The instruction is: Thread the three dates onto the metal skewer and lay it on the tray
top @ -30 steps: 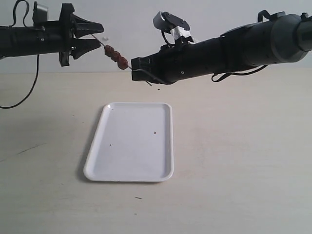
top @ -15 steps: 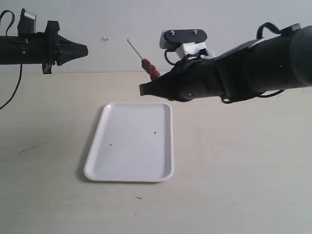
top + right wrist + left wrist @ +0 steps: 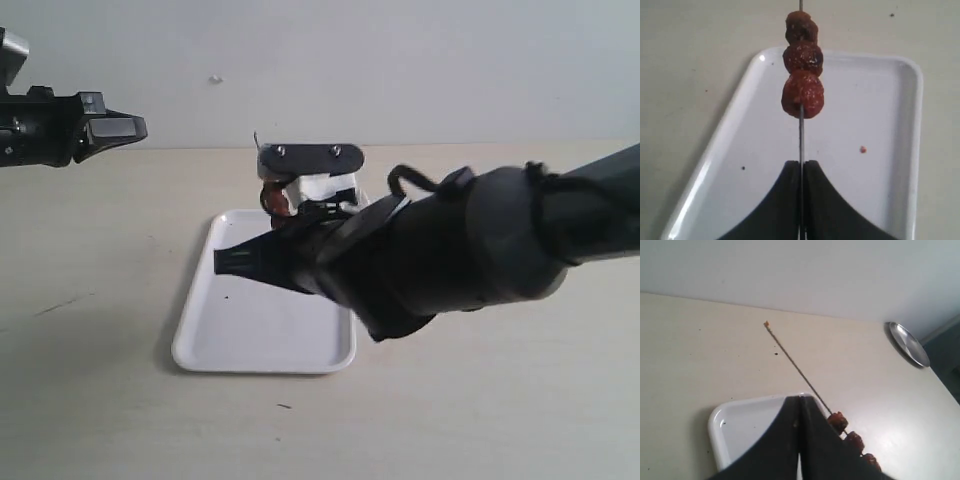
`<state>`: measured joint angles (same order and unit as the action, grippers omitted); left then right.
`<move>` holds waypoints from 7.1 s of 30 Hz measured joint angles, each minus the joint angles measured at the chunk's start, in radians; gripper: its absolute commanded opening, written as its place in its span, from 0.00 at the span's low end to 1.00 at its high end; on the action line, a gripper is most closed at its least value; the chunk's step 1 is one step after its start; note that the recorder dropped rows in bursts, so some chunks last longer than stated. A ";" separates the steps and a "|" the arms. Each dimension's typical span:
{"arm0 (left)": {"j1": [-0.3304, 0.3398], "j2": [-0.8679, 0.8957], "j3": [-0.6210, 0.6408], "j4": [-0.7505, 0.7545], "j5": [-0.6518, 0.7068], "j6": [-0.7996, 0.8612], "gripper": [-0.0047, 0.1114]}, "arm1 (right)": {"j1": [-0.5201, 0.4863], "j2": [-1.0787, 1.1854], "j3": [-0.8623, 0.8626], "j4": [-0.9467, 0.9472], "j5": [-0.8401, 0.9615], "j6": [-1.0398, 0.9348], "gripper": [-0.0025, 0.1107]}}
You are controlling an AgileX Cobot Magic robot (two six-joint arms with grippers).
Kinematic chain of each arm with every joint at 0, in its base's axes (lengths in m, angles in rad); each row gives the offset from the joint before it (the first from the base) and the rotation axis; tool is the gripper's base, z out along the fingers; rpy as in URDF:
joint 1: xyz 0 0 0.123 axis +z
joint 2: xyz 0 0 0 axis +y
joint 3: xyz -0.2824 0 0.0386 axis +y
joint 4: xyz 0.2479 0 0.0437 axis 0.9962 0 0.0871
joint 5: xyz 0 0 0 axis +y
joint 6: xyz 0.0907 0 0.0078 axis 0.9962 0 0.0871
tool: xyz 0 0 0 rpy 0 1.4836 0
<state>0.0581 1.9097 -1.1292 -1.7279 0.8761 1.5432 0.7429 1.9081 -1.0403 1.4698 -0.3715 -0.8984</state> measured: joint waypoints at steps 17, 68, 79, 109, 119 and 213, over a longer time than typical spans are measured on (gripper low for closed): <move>0.000 -0.138 0.106 -0.004 0.005 0.045 0.04 | 0.098 0.112 0.000 0.200 -0.077 -0.026 0.03; 0.000 -0.686 0.430 -0.008 -0.475 0.185 0.04 | 0.098 -0.708 0.362 0.177 -0.435 -0.526 0.02; 0.000 -1.299 0.782 -0.010 -0.647 0.147 0.04 | 0.098 -1.135 0.668 -0.318 -0.246 -0.180 0.02; 0.000 -1.844 1.126 -0.010 -0.676 0.099 0.04 | -0.045 -1.513 0.800 -0.262 0.039 -0.058 0.02; 0.000 -1.844 1.126 -0.010 -0.676 0.099 0.04 | -0.597 -1.724 0.800 -0.253 0.143 -0.066 0.02; 0.000 -1.844 1.131 1.714 -0.564 -1.497 0.04 | -0.920 -1.867 1.036 -1.416 0.562 0.951 0.02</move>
<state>0.0581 0.0656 0.0017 -0.0138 0.3126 0.0466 -0.1767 0.0413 -0.0047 0.0540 0.1903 0.0526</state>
